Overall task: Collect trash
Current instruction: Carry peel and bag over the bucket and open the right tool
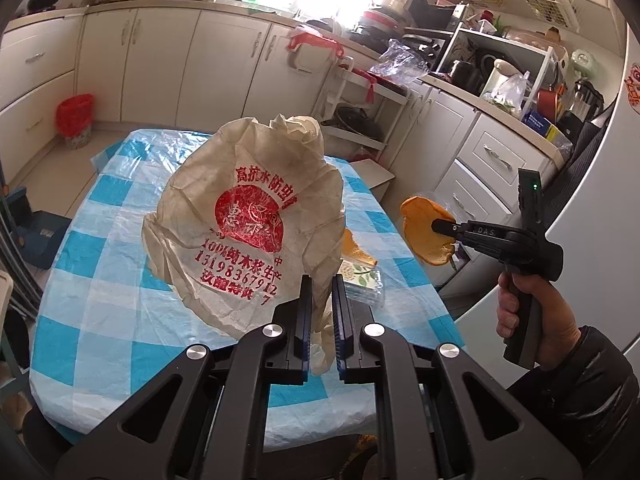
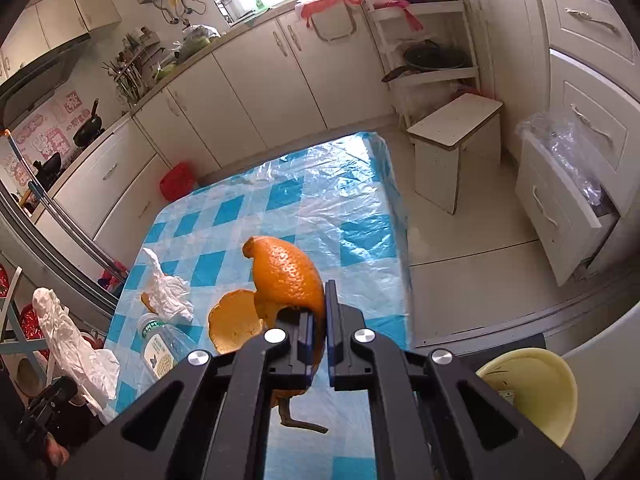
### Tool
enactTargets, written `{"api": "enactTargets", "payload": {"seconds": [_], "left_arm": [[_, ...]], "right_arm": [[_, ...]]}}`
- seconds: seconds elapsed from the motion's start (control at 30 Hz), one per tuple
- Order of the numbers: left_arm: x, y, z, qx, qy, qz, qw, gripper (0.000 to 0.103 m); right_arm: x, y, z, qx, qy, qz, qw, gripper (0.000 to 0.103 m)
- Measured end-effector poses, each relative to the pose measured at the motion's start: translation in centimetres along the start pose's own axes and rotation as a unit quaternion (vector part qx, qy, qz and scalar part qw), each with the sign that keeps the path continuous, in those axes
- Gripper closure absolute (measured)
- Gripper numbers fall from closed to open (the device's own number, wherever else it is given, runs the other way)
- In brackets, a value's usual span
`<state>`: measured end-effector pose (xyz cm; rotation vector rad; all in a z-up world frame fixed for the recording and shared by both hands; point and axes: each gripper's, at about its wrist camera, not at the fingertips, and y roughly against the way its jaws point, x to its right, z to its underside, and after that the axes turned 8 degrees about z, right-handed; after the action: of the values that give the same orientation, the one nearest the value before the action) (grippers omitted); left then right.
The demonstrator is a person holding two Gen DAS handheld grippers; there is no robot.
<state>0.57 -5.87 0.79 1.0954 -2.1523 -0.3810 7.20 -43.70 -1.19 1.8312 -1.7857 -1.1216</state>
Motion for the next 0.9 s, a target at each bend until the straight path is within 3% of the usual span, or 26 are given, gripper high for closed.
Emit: {"api": "enactTargets", "payload": {"seconds": [0.23,0.43,0.67,0.9], "left_arm": [[5.2,-1.9,-0.1,-0.016,-0.035,0.043,0.9983,0.094],[11.2,-5.0,0.8,-0.043,-0.075,0.084,0.9927,0.094],[18.7,-8.8,2.7,-0.075,-0.117,0.126,0.9822,0.094],[24.3,-11.7,4.6,-0.100,-0.150,0.157,0.9711,0.094]], "right_arm": [[6.2,4.8,2.7,0.020,-0.040,0.044,0.998,0.097],[11.5,6.9,5.2,0.009,-0.090,0.095,0.991,0.097],[15.6,5.3,7.3,-0.052,-0.122,0.168,0.977,0.097],[17.7,3.3,8.6,-0.109,-0.149,0.183,0.966,0.092]]}}
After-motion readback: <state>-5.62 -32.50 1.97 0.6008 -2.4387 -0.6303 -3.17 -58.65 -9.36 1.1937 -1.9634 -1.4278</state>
